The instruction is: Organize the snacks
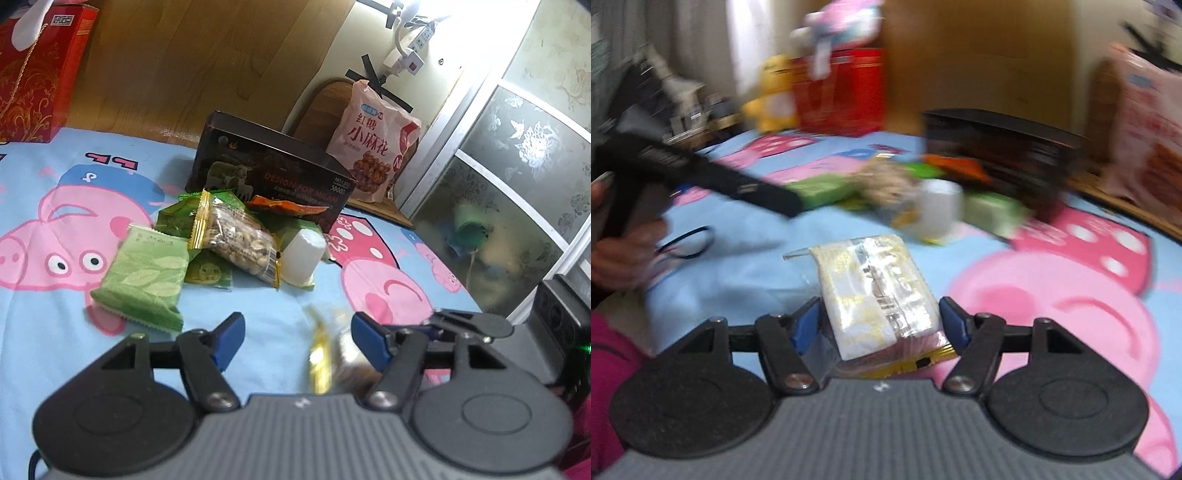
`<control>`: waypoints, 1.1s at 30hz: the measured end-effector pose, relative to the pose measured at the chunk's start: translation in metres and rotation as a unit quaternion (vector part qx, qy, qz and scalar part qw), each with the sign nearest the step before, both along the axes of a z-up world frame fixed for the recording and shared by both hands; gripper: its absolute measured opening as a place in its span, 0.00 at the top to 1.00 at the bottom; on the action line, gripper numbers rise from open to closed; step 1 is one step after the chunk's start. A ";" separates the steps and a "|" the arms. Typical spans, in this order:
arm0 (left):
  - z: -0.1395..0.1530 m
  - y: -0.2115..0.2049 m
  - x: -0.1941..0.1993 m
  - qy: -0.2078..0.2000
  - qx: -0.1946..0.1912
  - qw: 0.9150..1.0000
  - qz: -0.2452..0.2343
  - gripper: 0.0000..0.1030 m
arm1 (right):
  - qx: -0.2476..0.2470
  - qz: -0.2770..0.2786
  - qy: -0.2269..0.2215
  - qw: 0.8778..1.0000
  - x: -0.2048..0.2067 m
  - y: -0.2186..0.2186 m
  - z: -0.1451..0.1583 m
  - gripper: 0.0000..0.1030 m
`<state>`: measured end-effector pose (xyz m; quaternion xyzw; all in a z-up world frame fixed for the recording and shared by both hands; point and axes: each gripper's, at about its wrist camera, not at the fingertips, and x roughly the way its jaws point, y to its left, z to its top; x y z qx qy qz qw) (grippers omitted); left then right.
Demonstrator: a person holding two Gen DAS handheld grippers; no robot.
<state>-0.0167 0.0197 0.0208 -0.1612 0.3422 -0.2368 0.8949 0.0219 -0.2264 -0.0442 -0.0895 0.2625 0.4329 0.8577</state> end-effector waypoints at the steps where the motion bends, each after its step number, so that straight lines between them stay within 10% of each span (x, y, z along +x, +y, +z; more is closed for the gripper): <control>1: 0.001 0.002 -0.001 -0.001 -0.001 1.000 0.002 0.37 | -0.002 0.013 -0.004 1.000 0.000 0.011 0.000 0.32; 9: -0.001 0.021 -0.010 0.005 -0.006 1.000 0.028 0.37 | -0.051 0.035 -0.093 0.994 -0.007 0.069 -0.006 0.22; 27: -0.004 0.005 0.002 0.008 0.000 1.000 -0.009 0.36 | -0.003 -0.022 -0.012 1.000 -0.018 0.021 -0.012 0.15; 33: -0.015 -0.012 0.004 0.031 0.072 0.997 -0.001 0.38 | -0.011 -0.009 -0.020 1.000 -0.016 0.034 -0.011 0.28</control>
